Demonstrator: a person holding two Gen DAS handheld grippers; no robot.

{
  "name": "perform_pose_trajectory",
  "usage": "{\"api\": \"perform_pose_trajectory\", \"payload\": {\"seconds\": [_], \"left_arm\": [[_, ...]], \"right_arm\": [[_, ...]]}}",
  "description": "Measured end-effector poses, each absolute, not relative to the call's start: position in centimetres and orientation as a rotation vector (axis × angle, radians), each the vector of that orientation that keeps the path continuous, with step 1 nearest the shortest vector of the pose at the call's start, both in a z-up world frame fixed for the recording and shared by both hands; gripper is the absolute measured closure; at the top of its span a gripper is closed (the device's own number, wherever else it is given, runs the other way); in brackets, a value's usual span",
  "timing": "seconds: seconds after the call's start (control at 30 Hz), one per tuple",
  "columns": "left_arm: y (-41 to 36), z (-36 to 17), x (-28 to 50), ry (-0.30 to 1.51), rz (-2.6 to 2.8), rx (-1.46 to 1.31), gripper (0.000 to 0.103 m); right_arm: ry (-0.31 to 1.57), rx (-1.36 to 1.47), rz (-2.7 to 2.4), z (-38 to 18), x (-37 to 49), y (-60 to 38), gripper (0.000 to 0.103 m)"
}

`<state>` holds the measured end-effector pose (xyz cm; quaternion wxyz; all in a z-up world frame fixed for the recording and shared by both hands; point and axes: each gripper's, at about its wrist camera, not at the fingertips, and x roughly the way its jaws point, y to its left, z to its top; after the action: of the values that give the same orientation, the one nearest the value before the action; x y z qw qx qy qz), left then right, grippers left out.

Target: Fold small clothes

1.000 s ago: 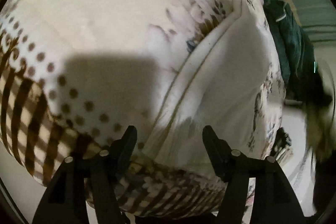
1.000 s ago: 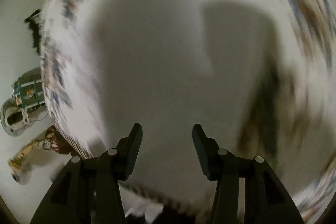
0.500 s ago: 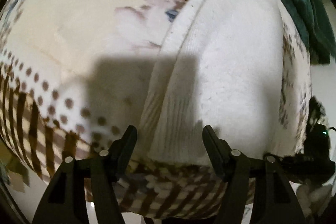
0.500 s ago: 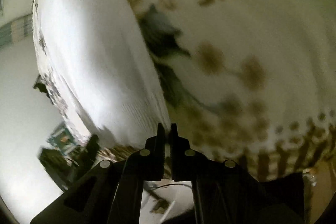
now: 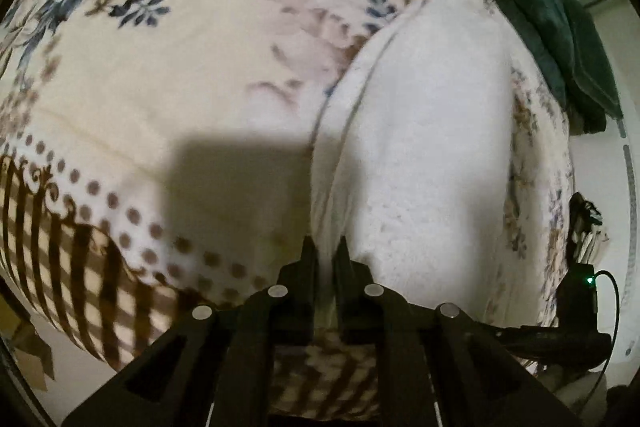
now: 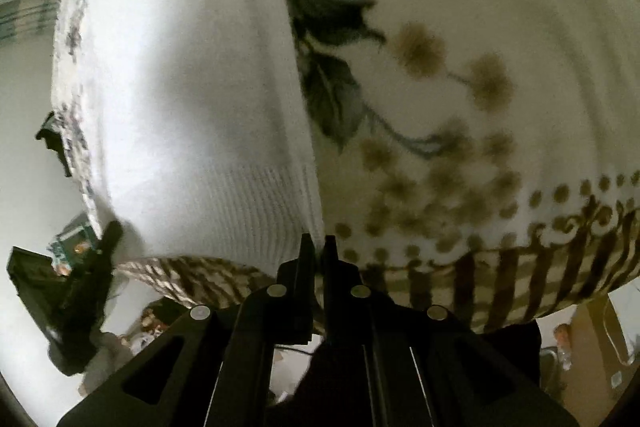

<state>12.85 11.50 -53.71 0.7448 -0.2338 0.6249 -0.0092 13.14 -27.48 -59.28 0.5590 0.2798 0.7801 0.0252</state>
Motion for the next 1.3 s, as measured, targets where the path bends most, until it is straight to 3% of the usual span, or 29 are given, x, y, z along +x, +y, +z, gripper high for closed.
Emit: {"api": "perform_pose_trajectory", "payload": {"seconds": [0.13,0.23,0.27,0.3,0.33,0.37,0.4,0.43,0.57,0.77,0.93,0.97,1.0,1.03,1.07,1.3], "left_arm": [[12.5,-58.1,13.3,1.451,-0.042,-0.55,0.096],[13.2,-58.2,13.4,1.478,-0.1,-0.61,0.091],[13.5,-57.7,13.4,1.476,-0.126,-0.642,0.089],[13.8,-57.0,13.3,1.47,-0.142,-0.655,0.078],[14.0,-56.3,13.2,1.467,-0.142,-0.645,0.064],[14.1,-55.7,13.2,1.452,-0.16,-0.643,0.058],[14.2,-55.3,13.3,1.434,-0.186,-0.649,0.046],[14.5,-55.1,13.5,1.423,-0.199,-0.654,0.04],[14.3,-57.3,15.0,1.437,-0.239,-0.686,0.04],[11.5,-60.0,16.9,1.505,-0.349,-0.678,0.039],[11.6,-59.3,16.6,1.482,-0.404,-0.707,0.042],[11.6,-59.1,16.4,1.479,-0.414,-0.706,0.049],[11.4,-59.1,16.3,1.485,-0.419,-0.699,0.078],[11.2,-59.2,16.2,1.502,-0.414,-0.686,0.092],[11.4,-59.1,16.1,1.504,-0.415,-0.687,0.091],[12.0,-55.1,16.3,1.458,-0.441,-0.743,0.093]], "right_arm": [[1.886,0.609,0.048,-62.3,13.5,-25.4,0.1],[1.9,0.569,0.078,-62.8,14.5,-25.0,0.098],[1.916,0.579,0.113,-62.7,14.7,-25.0,0.092],[1.947,0.597,0.156,-62.6,14.9,-25.1,0.088],[1.964,0.615,0.176,-62.5,15.0,-25.3,0.071],[1.971,0.66,0.206,-62.0,14.9,-25.8,0.053],[1.964,0.702,0.229,-61.5,14.8,-26.6,0.047],[1.953,0.725,0.241,-61.0,14.7,-27.1,0.041],[1.894,0.787,0.241,-60.5,14.4,-29.8,0.04],[1.797,1.032,0.207,-64.2,14.1,-31.4,0.037],[1.722,1.183,0.285,-64.7,13.8,-29.7,0.037],[1.718,1.201,0.299,-64.7,13.6,-29.2,0.043],[1.719,1.203,0.302,-64.7,13.6,-29.0,0.05],[1.72,1.209,0.309,-64.7,13.4,-28.6,0.071],[1.717,1.215,0.306,-64.7,13.4,-28.3,0.086],[1.619,1.226,0.282,-61.5,13.4,-27.7,0.089]]}}
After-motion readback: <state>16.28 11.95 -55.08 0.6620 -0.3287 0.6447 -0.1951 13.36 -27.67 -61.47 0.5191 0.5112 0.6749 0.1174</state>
